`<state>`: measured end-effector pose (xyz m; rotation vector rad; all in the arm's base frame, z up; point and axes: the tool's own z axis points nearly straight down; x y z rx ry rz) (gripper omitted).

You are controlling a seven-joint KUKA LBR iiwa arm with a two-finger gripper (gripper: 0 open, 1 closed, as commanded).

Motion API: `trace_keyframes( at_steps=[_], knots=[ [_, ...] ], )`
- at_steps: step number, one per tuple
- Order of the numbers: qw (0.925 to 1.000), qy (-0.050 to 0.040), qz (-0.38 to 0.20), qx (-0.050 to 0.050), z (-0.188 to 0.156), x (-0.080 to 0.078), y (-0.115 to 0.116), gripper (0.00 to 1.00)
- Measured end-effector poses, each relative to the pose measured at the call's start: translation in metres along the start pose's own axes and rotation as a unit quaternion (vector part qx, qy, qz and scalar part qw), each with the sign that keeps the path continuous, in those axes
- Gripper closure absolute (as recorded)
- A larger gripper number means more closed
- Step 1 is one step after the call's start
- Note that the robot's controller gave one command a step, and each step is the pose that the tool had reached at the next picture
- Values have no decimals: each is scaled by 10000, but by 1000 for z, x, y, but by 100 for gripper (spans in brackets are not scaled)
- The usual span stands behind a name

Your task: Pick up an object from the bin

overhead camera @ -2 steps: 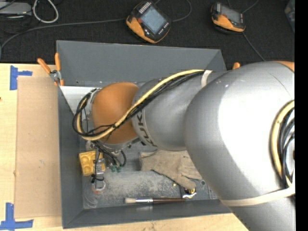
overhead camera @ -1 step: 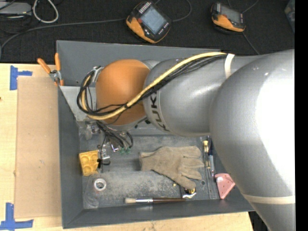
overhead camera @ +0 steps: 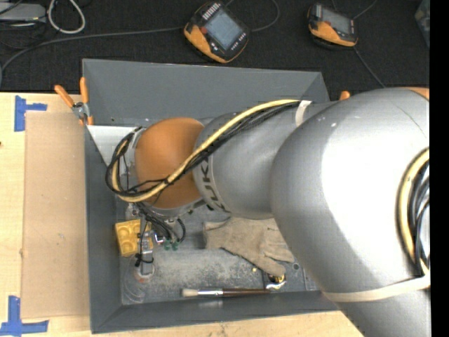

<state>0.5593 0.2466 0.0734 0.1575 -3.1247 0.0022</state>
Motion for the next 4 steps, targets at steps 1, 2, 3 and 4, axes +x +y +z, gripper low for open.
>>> trace_keyframes(
  at_steps=[1, 2, 3, 4],
  knots=[
    [9766, -138, -2144, -6, 3, -18, -4, 0],
    [10000, -3, -99, -2, 0, -1, 0, 100],
    [10000, -3, -93, -3, 0, -1, -1, 100],
    [10000, 6, -87, -2, -10, 0, -1, 100]
  ],
)
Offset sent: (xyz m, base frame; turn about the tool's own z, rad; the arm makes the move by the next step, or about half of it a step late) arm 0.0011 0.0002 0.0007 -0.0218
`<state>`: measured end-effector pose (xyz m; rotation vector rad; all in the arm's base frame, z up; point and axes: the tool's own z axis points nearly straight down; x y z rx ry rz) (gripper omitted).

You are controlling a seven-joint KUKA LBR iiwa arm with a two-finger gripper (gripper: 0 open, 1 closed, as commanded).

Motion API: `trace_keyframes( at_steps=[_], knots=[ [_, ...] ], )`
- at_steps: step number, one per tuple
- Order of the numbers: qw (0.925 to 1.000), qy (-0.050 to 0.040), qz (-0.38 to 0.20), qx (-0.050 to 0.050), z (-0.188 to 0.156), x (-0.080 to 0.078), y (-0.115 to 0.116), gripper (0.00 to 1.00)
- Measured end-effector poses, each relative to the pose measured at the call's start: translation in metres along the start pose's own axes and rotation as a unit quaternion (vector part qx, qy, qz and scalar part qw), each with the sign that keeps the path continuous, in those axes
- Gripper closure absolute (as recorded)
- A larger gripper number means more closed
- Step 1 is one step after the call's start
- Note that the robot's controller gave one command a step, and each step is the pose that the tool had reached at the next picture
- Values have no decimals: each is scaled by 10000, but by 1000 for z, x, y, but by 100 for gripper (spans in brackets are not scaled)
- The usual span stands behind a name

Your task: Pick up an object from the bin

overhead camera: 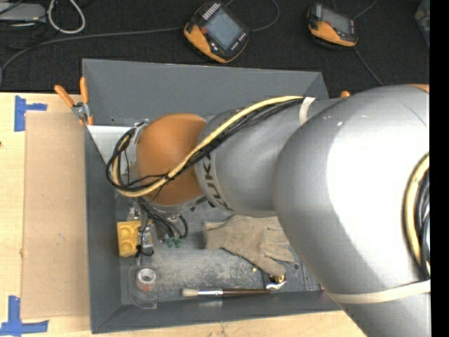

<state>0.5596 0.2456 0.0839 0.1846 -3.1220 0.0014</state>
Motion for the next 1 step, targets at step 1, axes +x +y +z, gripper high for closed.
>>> trace_keyframes(
  at_steps=[1],
  knots=[
    [10000, 46, 4, 12, -25, 3, -1, 100]
  ],
)
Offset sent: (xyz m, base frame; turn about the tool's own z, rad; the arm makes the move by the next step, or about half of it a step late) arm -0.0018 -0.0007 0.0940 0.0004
